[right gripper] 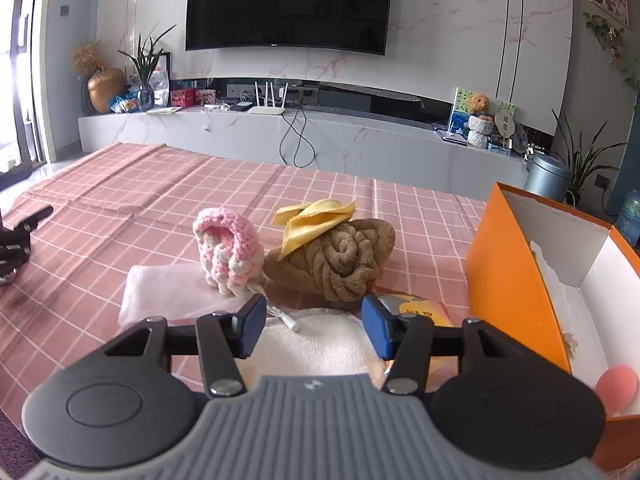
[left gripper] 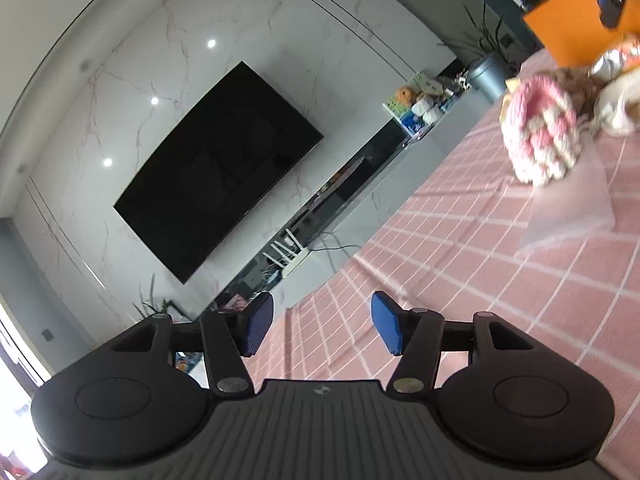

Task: Organize soft objects
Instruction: 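Move both grippers back toward the remaining soft items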

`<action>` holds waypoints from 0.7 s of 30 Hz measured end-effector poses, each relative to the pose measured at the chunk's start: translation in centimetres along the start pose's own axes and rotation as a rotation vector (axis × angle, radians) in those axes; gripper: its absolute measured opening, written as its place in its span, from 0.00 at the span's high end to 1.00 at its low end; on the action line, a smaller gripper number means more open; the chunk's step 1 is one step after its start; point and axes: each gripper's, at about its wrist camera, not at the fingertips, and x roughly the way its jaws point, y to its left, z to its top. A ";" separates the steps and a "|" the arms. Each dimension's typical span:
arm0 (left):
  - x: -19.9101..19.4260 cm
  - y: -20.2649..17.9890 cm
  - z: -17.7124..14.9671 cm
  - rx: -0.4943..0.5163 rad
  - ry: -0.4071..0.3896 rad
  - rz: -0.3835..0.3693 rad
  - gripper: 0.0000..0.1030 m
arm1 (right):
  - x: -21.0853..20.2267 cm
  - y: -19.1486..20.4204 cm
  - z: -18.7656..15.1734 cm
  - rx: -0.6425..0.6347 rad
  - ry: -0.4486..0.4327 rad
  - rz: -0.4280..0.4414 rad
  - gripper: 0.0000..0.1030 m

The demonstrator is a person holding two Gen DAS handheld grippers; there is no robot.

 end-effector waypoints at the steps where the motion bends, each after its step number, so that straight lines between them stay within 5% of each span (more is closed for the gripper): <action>1: 0.0 0.1 0.4 -0.015 -0.003 -0.002 0.34 | 0.1 0.0 0.0 0.000 0.007 0.003 0.47; 10: 0.9 -0.3 3.0 -0.104 -0.043 -0.135 0.33 | 2.0 1.6 -1.4 -0.009 0.108 0.105 0.34; 21: 2.2 -3.8 5.2 -0.088 -0.062 -0.321 0.30 | 6.5 2.3 -3.1 0.014 0.261 0.058 0.33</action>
